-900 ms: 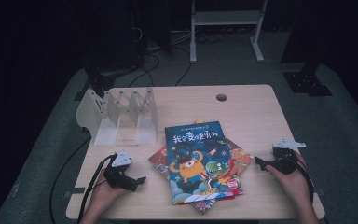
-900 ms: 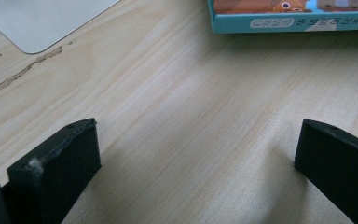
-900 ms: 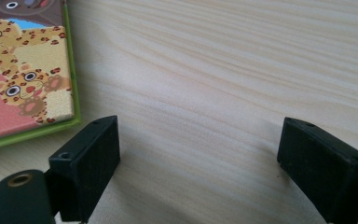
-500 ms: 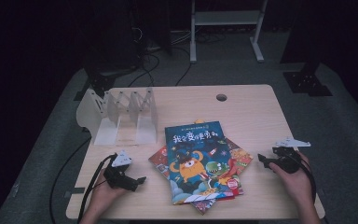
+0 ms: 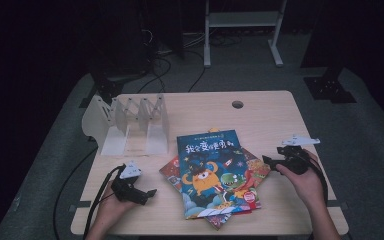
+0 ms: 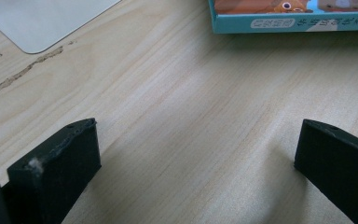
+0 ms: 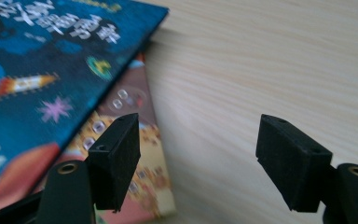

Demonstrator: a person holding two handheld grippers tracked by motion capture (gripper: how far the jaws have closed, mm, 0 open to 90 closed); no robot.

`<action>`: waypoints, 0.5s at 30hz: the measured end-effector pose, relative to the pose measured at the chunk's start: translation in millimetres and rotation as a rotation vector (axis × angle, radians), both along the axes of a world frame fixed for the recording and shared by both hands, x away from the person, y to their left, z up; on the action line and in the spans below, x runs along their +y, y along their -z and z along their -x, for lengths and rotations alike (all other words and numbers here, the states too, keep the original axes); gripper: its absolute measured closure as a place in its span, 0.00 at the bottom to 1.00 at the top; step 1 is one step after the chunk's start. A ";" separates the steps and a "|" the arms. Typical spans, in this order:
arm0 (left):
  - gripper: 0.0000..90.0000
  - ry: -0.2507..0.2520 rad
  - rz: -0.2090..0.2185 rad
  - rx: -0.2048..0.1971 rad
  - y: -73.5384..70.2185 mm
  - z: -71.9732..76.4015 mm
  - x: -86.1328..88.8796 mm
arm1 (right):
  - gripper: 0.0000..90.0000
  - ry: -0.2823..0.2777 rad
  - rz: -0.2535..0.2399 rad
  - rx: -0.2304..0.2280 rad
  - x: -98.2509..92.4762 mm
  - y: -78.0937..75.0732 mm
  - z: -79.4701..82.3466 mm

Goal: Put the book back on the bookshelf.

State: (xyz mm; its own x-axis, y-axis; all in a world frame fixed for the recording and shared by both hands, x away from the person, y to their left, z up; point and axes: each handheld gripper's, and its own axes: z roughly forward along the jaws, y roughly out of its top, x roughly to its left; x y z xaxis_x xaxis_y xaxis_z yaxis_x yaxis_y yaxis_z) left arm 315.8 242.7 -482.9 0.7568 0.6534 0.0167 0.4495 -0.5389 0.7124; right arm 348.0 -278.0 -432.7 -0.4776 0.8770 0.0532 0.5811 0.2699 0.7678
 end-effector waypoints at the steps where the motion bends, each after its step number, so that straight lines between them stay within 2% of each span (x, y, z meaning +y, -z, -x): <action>1: 0.00 0.000 0.000 0.000 0.0 0.0 0.0 | 0.33 -0.007 -0.005 -0.006 2.3 -1.3 -2.1; 7: 0.00 0.000 0.000 0.000 0.0 0.0 0.0 | 0.32 -0.042 -0.008 -0.004 20.0 -7.7 -25.4; 8: 0.00 0.000 0.000 0.000 0.0 0.0 0.0 | 0.31 -0.054 -0.009 0.003 25.9 -7.3 -33.6; 9: 0.00 0.000 0.000 0.000 0.0 0.0 0.0 | 0.31 -0.054 -0.009 0.003 25.9 -7.3 -33.6; 11: 0.00 0.000 0.000 0.000 0.0 0.0 0.0 | 0.31 -0.080 -0.015 0.017 34.0 -5.8 -45.0; 15: 0.00 0.000 0.001 0.000 0.0 0.0 0.0 | 0.33 -0.101 -0.027 0.029 43.3 -5.2 -56.4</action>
State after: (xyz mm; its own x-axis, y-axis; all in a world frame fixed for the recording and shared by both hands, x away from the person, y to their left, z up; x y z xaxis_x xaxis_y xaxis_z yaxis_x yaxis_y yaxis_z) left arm 315.8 242.7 -482.9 0.7567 0.6535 0.0166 0.4494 -0.5385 0.7127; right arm 404.3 -234.6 -427.6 -0.5611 0.8226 0.0916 0.5742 0.3071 0.7589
